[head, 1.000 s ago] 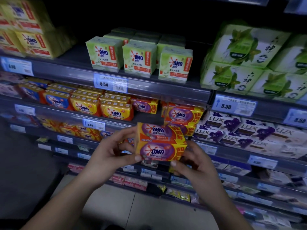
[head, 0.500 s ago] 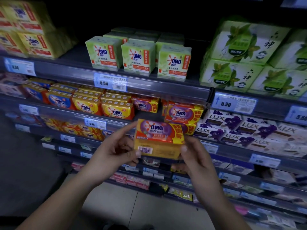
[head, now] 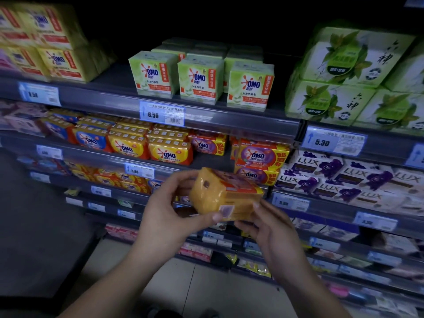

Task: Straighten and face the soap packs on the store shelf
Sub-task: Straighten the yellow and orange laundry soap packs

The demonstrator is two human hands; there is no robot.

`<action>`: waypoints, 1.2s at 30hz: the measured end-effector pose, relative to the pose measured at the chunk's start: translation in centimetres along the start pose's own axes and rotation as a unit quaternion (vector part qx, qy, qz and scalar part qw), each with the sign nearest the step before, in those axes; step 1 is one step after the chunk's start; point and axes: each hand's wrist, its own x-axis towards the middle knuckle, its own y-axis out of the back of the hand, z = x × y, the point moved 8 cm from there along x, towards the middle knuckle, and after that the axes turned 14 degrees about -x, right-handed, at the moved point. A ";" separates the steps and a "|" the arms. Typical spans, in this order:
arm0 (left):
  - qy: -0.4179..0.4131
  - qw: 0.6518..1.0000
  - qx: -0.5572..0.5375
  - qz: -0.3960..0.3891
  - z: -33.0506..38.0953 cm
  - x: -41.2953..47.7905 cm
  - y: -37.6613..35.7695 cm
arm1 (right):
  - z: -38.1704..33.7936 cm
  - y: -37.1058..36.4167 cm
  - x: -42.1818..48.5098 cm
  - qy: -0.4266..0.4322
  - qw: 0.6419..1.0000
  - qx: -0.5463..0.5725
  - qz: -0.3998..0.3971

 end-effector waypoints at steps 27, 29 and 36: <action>0.004 0.989 -0.143 -0.029 -2.0 1.5 0.9 | -4.3 -1.0 -0.6 0.147 0.978 -0.127 -0.077; -0.015 0.992 -0.109 -0.058 -1.4 1.6 0.7 | -3.5 -0.7 -0.1 0.123 0.982 -0.128 -0.063; 0.007 0.991 -0.103 -0.090 -3.2 1.6 1.0 | -2.3 -0.2 0.5 0.160 0.974 -0.157 -0.034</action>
